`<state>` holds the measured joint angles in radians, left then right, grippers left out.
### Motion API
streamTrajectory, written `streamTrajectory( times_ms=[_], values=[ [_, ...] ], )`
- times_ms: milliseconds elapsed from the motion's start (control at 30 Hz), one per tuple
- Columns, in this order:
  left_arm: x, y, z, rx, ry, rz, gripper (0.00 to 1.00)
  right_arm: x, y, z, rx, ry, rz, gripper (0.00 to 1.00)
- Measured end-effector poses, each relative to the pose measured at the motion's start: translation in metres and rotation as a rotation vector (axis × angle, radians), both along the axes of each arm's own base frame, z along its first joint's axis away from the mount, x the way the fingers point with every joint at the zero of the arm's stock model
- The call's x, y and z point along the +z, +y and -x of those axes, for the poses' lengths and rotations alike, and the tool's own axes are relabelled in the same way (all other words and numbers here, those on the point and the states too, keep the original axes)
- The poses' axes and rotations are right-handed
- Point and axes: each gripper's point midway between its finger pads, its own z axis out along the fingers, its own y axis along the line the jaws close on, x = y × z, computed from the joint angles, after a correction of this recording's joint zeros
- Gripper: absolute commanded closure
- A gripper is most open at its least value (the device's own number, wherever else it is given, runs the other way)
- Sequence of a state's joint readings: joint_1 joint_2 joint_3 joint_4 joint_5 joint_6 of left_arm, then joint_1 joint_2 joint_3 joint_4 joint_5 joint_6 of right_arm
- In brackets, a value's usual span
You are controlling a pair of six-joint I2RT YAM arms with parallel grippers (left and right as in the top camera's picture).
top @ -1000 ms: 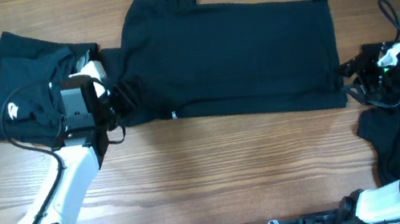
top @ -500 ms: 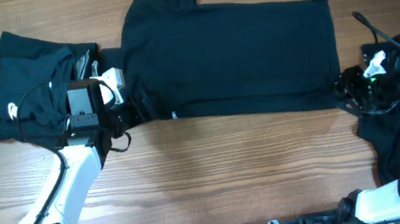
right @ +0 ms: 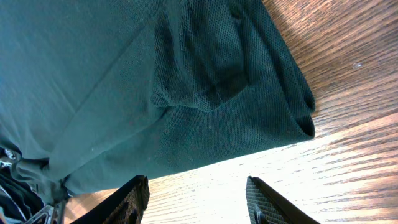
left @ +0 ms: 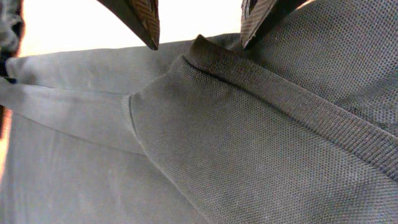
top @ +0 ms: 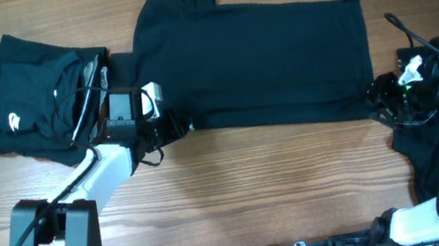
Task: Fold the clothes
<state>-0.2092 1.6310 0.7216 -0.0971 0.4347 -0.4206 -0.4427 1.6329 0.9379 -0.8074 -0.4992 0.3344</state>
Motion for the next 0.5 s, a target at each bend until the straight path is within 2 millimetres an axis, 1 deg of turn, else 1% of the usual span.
streamTrajectory(
  times_ms=[133, 167, 233, 267, 300, 500],
  values=[
    [-0.003, -0.004, 0.000, -0.001, -0.014, -0.053, 0.75, 0.000, 0.000, 0.000, 0.000, 0.000, 0.001, 0.45],
    [-0.003, -0.005, -0.001, 0.000, -0.023, -0.060, 0.80, 0.000, 0.000, 0.000, 0.000, 0.001, 0.003, 0.46],
    [0.000, -0.008, -0.006, 0.000, -0.056, -0.066, 0.88, 0.000, 0.000, 0.000, 0.000, 0.001, 0.003, 0.46],
    [0.003, -0.009, -0.010, 0.004, -0.077, -0.065, 0.94, 0.000, 0.000, 0.000, 0.000, 0.001, 0.003, 0.46],
    [0.005, -0.010, -0.013, 0.010, -0.090, -0.062, 0.96, 0.000, 0.000, 0.000, 0.000, 0.001, 0.003, 0.46],
    [0.012, -0.010, -0.023, 0.041, -0.127, -0.048, 0.96, 0.000, 0.000, 0.000, 0.000, 0.001, 0.003, 0.47]
  ],
)
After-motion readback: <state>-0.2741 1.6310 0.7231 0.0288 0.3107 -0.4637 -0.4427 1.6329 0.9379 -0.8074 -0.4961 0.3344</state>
